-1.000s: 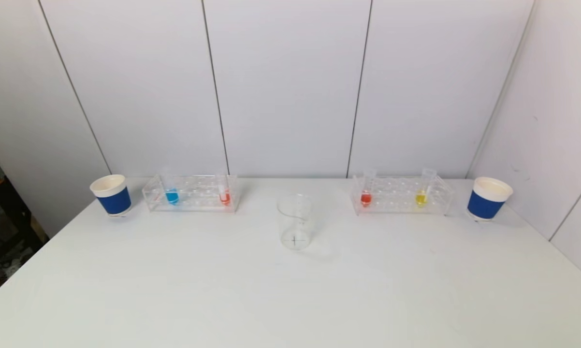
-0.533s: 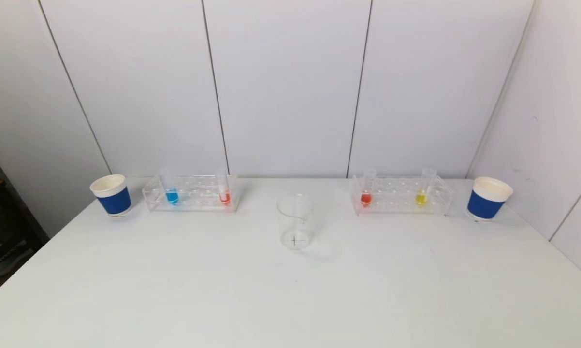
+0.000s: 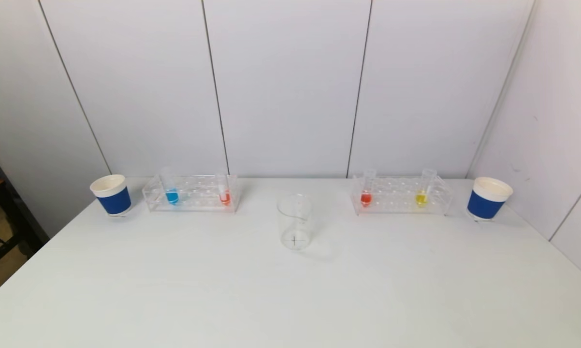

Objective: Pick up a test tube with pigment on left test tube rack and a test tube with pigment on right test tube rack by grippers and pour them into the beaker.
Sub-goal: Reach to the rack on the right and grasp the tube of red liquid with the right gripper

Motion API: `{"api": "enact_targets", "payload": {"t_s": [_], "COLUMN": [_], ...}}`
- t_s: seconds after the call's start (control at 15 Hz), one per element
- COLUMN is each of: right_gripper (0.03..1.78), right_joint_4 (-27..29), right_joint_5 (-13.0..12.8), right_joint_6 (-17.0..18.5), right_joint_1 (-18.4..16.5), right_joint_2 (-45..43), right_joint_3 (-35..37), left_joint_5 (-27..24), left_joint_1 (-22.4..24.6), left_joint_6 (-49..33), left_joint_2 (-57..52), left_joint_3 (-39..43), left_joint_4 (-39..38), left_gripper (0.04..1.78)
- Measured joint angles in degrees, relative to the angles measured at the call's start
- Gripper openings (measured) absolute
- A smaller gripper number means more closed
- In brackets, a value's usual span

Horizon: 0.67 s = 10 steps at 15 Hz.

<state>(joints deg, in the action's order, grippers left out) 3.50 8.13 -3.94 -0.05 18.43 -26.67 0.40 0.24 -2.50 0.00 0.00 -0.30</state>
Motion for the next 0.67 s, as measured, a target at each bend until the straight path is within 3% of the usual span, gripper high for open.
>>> {"api": "enact_targets", "payload": {"t_s": [0.2,0.47,0.67], "right_gripper": [1.77,1.77,1.77], "right_joint_4": [-6.44,-11.11,-14.28], "right_joint_5": [2.0,10.02,11.57], "right_joint_6": [0.0,0.24,0.15], "right_joint_1": [0.12,0.27,0.29], "right_joint_2": [7.12,14.91,20.39], "right_joint_3": [-1.16,-1.4,-1.41], "left_joint_5": [-0.02,0.0,0.0], "left_joint_1": [0.0,0.0,-0.02], "left_joint_6": [-0.02,-0.04,-0.02], "left_joint_2": [0.0,0.0,0.0], "left_joint_3": [0.0,0.0,0.0], "left_joint_4": [0.0,-0.02,0.0], "left_gripper": [1.76,1.76,1.76]}}
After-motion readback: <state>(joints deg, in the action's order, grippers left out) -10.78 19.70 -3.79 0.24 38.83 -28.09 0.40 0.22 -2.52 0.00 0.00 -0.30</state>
